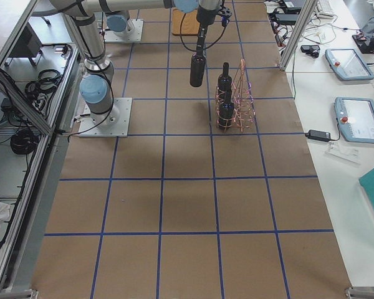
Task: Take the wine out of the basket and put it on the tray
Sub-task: 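Close the right gripper on the bottle neck and lift it out, then carry the bottle with the right gripper toward the wooden tray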
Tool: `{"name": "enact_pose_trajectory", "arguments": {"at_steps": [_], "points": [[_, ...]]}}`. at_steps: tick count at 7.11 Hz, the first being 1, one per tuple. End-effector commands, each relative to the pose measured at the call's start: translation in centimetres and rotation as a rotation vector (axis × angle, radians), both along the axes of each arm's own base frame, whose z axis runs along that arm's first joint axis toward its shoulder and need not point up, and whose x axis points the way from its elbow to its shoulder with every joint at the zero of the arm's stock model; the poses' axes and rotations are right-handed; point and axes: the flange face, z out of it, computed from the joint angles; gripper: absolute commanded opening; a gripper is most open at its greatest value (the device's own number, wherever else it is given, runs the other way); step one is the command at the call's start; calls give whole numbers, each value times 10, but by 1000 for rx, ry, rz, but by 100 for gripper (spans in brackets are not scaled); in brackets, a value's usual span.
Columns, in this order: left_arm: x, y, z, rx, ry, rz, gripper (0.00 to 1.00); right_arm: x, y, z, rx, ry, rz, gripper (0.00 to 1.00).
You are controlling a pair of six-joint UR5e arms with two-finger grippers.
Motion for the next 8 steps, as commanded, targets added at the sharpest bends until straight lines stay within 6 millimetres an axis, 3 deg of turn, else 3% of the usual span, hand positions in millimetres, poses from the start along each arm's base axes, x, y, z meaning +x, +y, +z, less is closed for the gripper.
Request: {"name": "enact_pose_trajectory", "arguments": {"at_steps": [1,4,5,6,7,8], "points": [[4,1,0,8,1,5,100,105,6,-38,-85,-1,-85,0],[23,-1,0,8,8,30,100,251,-6,-63,-136,-35,-190,0],[25,-1,0,10,7,31,100,287,2,-78,-124,-33,-207,0],[26,-2,1,7,3,33,100,306,9,-91,-129,-38,-197,0],[31,-2,1,5,3,42,100,309,10,-93,-125,-42,-203,0],[49,-5,5,-1,2,44,100,311,12,-94,-113,-54,-207,0]]}}
